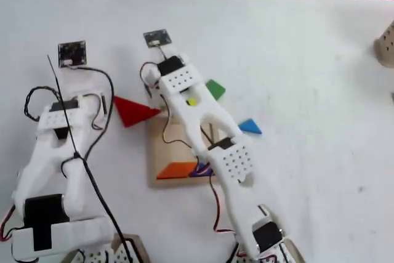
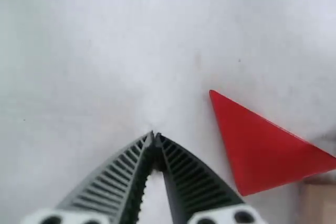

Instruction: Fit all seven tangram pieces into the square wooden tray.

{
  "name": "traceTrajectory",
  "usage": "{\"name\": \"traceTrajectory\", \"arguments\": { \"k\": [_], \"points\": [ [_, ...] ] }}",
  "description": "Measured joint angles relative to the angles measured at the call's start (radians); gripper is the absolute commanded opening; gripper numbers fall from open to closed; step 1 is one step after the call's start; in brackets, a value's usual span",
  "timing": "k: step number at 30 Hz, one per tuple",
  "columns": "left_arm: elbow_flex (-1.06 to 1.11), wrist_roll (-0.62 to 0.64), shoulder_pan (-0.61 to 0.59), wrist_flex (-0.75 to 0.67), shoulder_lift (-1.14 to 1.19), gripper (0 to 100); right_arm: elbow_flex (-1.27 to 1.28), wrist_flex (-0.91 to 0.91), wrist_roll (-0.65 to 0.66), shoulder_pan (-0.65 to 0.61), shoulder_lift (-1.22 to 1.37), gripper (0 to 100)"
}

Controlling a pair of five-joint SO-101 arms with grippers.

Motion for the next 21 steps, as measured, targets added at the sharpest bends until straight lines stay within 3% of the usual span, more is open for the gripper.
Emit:
{"name": "traceTrajectory", "arguments": {
  "k": [3, 8, 21],
  "points": [
    [0.0, 0.0, 0.0, 0.0, 0.0, 2, 0.0, -0.006, 0.0, 0.0, 0.0, 18.5],
    [0.0, 0.0, -0.002, 0.0, 0.0, 2, 0.0, -0.006, 0.0, 0.012, 0.0, 2.4],
    [0.0, 0.0, -0.011, 0.0, 0.0, 2, 0.0, 0.046, 0.0, 0.025, -0.009, 1.8]
  ]
}}
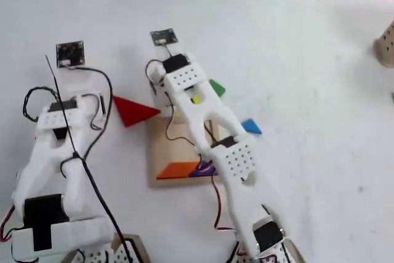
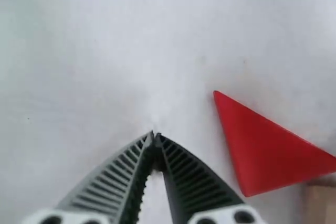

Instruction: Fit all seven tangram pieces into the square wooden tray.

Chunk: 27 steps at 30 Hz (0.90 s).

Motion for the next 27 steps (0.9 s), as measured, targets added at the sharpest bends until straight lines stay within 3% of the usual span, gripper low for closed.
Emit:
{"name": "traceTrajectory", "arguments": {
  "k": [5, 15, 27],
  "points": [
    [0.0, 0.0, 0.0, 0.0, 0.0, 2, 0.0, 0.003, -0.005, -0.006, -0.101, 1.8],
    [0.0, 0.0, 0.0, 0.0, 0.0, 2, 0.0, -0.215, -0.009, 0.018, -0.02, 1.9],
    [0.0, 0.0, 0.0, 0.0, 0.0, 2, 0.0, -0.176, 0.035, 0.06, 0.009, 1.9]
  ]
}}
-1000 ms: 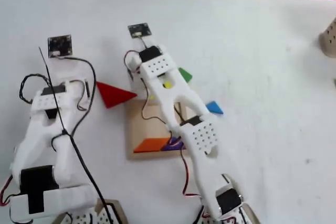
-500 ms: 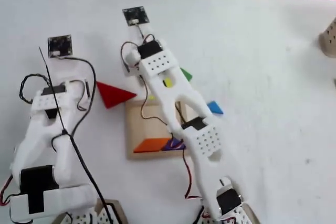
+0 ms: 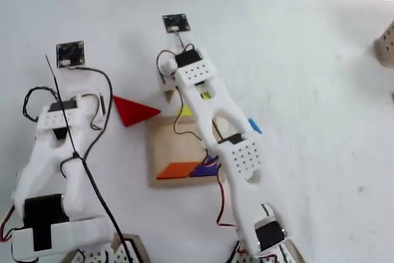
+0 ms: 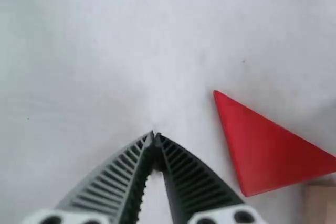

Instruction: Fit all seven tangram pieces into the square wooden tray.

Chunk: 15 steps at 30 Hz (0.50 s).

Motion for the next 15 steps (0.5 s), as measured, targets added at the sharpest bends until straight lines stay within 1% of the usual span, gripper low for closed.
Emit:
{"name": "traceTrajectory", "arguments": {
  "k": [3, 9, 15],
  "points": [
    [0.0, 0.0, 0.0, 0.0, 0.0, 2, -0.002, 0.038, 0.083, -0.031, 0.0, 1.9],
    [0.0, -0.002, 0.0, 0.0, 0.0, 2, -0.005, 0.118, 0.199, -0.104, -0.003, 1.9],
    [0.0, -0.002, 0.0, 0.0, 0.0, 2, -0.002, 0.16, 0.233, -0.121, -0.035, 1.9]
  ]
}}
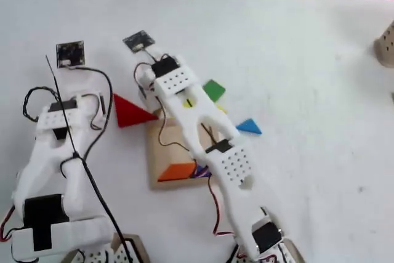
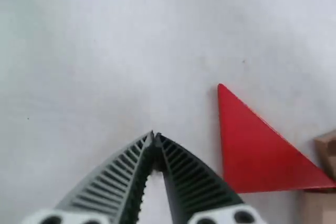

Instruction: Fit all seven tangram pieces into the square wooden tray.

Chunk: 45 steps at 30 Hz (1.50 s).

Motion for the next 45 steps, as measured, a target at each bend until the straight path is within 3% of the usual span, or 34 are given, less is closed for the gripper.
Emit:
{"name": "traceTrajectory", "arguments": {
  "k": [11, 16, 19, 30, 45],
  "points": [
    [0.0, 0.0, -0.012, 0.0, 0.0, 2, 0.002, 0.11, -0.212, -0.018, -0.107, 2.1],
    [0.0, 0.002, -0.025, 0.0, 0.0, 2, 0.002, 0.052, -0.364, -0.025, -0.074, 18.1],
    [0.0, 0.002, -0.025, 0.0, 0.0, 2, 0.002, 0.029, -0.434, -0.023, -0.046, 18.0],
    [0.0, 0.002, -0.025, 0.0, 0.0, 2, 0.002, -0.02, -0.562, -0.037, -0.026, 24.2],
    [0.0, 0.002, -0.025, 0.0, 0.0, 2, -0.025, -0.069, -0.574, -0.058, 0.06, 24.1]
  ]
}}
